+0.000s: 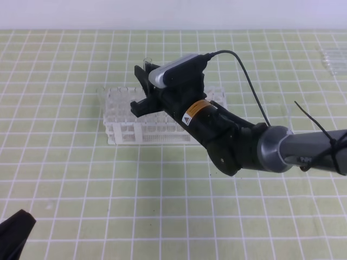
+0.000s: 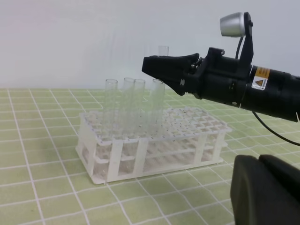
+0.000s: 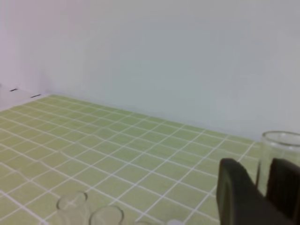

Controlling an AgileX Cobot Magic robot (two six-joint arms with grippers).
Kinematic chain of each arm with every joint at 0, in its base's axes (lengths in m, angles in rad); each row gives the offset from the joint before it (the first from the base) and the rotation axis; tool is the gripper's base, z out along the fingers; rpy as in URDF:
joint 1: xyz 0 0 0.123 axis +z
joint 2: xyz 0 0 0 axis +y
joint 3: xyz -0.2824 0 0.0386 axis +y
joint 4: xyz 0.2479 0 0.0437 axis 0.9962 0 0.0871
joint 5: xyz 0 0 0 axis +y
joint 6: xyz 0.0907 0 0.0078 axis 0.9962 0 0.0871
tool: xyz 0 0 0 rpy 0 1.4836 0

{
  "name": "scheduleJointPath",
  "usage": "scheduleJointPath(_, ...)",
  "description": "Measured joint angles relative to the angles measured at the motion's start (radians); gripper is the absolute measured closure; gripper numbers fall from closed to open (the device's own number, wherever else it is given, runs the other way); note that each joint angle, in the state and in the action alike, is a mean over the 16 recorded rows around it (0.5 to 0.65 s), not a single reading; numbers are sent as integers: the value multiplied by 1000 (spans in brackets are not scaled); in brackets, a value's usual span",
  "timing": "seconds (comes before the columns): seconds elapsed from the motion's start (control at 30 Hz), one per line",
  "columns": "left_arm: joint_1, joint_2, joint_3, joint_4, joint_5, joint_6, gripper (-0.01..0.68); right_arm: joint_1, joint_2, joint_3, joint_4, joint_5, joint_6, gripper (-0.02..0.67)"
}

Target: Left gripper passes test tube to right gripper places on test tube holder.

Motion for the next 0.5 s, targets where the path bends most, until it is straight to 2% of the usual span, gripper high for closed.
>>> scheduleJointPath(0.5, 0, 2, 4, 6, 1, 0, 673, 0, 0, 0, -50, 5, -3, 630)
